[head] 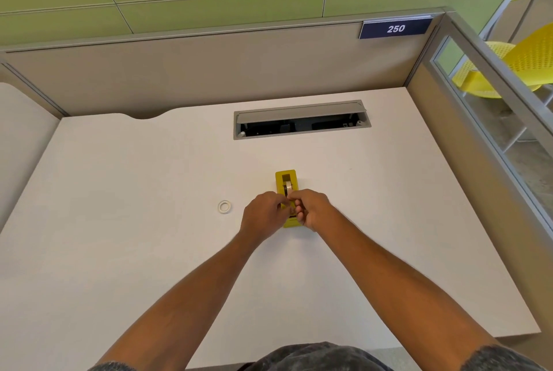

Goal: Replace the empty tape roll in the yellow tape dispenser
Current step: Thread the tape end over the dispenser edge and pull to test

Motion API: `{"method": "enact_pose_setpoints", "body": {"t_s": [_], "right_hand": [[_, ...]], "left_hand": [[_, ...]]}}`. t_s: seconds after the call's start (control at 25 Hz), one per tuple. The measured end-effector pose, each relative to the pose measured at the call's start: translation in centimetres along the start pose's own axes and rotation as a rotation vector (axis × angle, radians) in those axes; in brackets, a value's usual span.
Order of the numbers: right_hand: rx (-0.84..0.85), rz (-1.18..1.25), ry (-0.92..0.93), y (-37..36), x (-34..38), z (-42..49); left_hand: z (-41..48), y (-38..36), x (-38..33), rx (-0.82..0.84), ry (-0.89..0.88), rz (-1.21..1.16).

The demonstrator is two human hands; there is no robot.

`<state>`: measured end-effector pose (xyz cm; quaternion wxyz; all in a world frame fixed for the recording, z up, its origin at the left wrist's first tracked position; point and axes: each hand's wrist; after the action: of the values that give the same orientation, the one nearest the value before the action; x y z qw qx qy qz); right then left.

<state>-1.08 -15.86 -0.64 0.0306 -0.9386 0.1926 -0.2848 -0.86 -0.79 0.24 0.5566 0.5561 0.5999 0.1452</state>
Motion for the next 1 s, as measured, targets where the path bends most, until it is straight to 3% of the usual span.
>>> {"method": "enact_pose_setpoints", "body": {"t_s": [0.48,1.0], "right_hand": [[-0.096,0.01,0.024,0.4,-0.8,-0.5],[-0.135,0.035,0.056,-0.6,-0.2,0.7]], "left_hand": [[-1.7,-1.9,1.2,0.001,0.044,-0.19],[-1.1,-1.8,1.6,0.045,0.039,-0.238]]}}
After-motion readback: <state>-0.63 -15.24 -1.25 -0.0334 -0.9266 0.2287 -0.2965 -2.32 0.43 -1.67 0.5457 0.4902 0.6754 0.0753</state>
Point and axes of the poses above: each hand's wrist, its own z-axis towards the middle knuckle, its own y-axis out of the back of the hand, x = y × z, and after that the axes turned 10 degrees about x, right-handed
